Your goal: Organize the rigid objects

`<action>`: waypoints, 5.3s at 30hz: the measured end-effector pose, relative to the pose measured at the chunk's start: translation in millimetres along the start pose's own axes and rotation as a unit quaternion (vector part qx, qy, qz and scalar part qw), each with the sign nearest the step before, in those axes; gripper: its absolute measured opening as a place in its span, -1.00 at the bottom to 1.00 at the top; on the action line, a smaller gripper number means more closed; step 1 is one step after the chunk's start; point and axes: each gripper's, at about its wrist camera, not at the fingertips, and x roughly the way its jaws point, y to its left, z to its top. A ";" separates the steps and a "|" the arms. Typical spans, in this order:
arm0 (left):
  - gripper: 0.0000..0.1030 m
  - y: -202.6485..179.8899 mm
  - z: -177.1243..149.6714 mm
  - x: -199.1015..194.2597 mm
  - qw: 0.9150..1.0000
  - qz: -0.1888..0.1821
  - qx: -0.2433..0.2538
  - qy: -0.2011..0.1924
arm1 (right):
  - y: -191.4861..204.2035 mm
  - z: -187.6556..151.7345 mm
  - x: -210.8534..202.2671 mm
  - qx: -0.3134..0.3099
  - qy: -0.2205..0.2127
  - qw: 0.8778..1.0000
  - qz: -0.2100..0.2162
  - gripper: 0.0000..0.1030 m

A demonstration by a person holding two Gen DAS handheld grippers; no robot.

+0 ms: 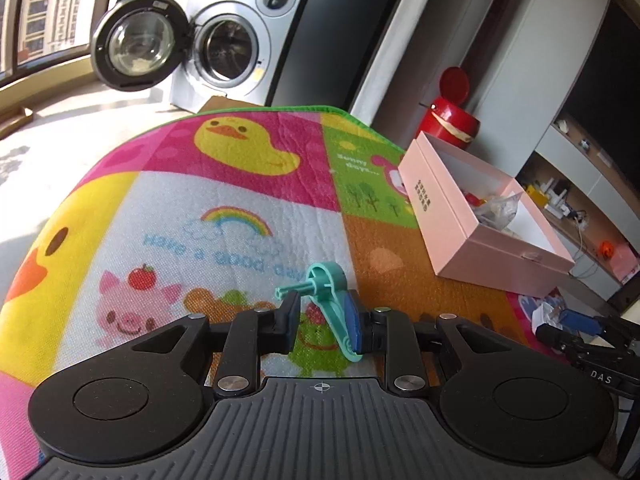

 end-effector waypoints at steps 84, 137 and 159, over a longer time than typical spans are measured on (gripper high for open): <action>-0.06 -97.1 -40.7 36.6 0.970 -0.066 0.235 0.008 | -8.1 -4.2 18.3 0.041 0.022 0.999 -0.022 -0.04; -0.03 -133.2 92.0 58.4 0.977 -0.109 0.174 -0.063 | -20.0 55.5 -10.5 -0.003 -0.029 0.997 -0.072 0.32; 0.18 -124.6 -47.8 46.0 0.981 0.006 0.195 0.015 | -2.8 -7.1 23.6 0.122 0.059 0.983 -0.127 0.87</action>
